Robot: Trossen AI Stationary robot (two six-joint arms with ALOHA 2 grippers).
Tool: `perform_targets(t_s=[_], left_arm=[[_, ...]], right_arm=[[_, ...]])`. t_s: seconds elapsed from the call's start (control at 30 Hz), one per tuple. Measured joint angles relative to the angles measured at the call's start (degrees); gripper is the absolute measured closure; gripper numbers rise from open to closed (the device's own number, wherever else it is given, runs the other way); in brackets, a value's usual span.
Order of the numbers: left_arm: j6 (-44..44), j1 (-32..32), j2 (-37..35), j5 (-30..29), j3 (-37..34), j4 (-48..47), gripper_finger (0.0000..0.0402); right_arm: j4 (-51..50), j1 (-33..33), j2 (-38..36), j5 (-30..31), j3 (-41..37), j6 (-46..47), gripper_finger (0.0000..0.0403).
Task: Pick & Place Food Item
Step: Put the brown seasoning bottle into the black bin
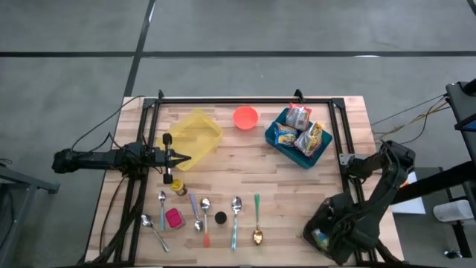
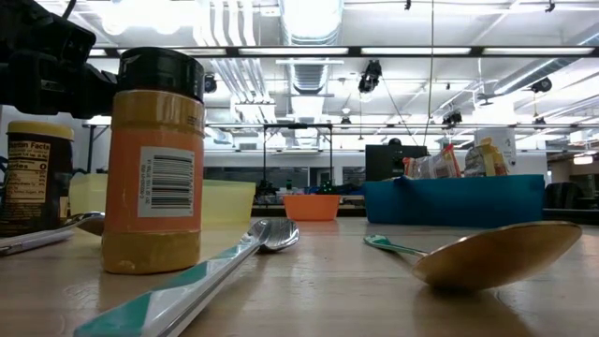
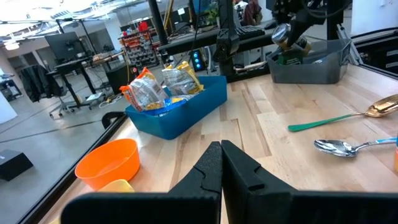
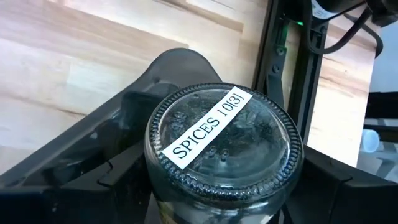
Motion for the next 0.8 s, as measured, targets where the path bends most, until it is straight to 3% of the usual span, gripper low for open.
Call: perform_targets(t_s=[0.53,0.8], left_arm=[[0.0,0.0,0.0,0.0,0.0,0.0,0.0401],[0.0,0.0,0.0,0.0,0.0,0.0,0.0401]], right_arm=[[-0.9,0.2,3.9,4.3,-2.2,0.1,0.0127],[-0.3,0.2,3.4,4.4,-2.0,-1.2,0.0078]])
